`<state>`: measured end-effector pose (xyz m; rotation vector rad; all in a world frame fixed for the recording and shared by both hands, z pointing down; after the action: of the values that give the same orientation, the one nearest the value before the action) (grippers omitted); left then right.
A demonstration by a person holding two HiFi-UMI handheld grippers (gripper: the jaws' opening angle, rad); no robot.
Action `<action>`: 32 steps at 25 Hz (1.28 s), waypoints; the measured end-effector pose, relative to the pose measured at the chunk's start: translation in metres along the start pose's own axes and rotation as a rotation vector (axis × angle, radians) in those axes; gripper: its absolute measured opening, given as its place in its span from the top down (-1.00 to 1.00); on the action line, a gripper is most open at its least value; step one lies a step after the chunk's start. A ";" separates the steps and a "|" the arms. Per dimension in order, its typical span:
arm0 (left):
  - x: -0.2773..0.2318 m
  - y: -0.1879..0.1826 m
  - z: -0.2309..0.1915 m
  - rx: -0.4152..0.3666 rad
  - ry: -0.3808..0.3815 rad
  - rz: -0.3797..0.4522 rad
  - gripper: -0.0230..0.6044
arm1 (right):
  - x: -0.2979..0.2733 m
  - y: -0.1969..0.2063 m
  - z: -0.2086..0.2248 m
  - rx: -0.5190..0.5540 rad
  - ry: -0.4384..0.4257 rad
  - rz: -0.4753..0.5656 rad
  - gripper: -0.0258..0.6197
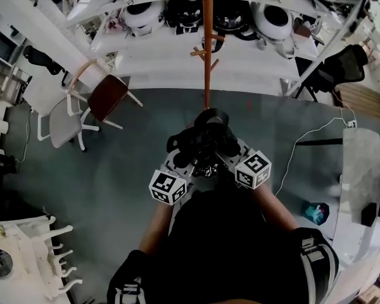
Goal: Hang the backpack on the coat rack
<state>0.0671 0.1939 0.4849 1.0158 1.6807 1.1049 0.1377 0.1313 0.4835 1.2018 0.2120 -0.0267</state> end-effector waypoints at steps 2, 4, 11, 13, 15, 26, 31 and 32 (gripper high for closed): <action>-0.007 -0.002 -0.002 0.005 -0.011 0.000 0.71 | -0.001 -0.002 0.008 -0.001 -0.006 -0.005 0.57; -0.014 -0.005 -0.003 0.010 -0.024 0.003 0.71 | -0.002 -0.005 0.015 -0.002 -0.020 -0.012 0.57; -0.038 -0.011 -0.002 0.025 -0.080 0.013 0.71 | 0.000 -0.016 0.040 0.003 -0.073 -0.031 0.57; -0.046 -0.012 -0.002 0.032 -0.093 0.017 0.71 | 0.001 -0.019 0.048 0.008 -0.086 -0.039 0.57; -0.055 -0.014 -0.001 0.036 -0.099 0.021 0.71 | 0.002 -0.021 0.058 0.010 -0.097 -0.043 0.57; -0.109 -0.022 0.007 0.052 -0.154 0.026 0.71 | 0.014 -0.037 0.112 0.023 -0.171 -0.072 0.57; -0.131 -0.024 0.011 0.053 -0.173 0.028 0.71 | 0.021 -0.042 0.133 0.025 -0.194 -0.082 0.57; -0.136 -0.024 0.012 0.055 -0.175 0.027 0.71 | 0.021 -0.042 0.137 0.028 -0.197 -0.084 0.57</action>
<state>0.1145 0.0642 0.4889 1.1398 1.5675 0.9624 0.1732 -0.0092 0.4879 1.2088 0.0892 -0.2209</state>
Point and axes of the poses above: the fingertips, and each gripper's own axes: x backward along the fingers, z to its right, y out of its underside, the point moved 3 cm from there along x, backward along the fingers
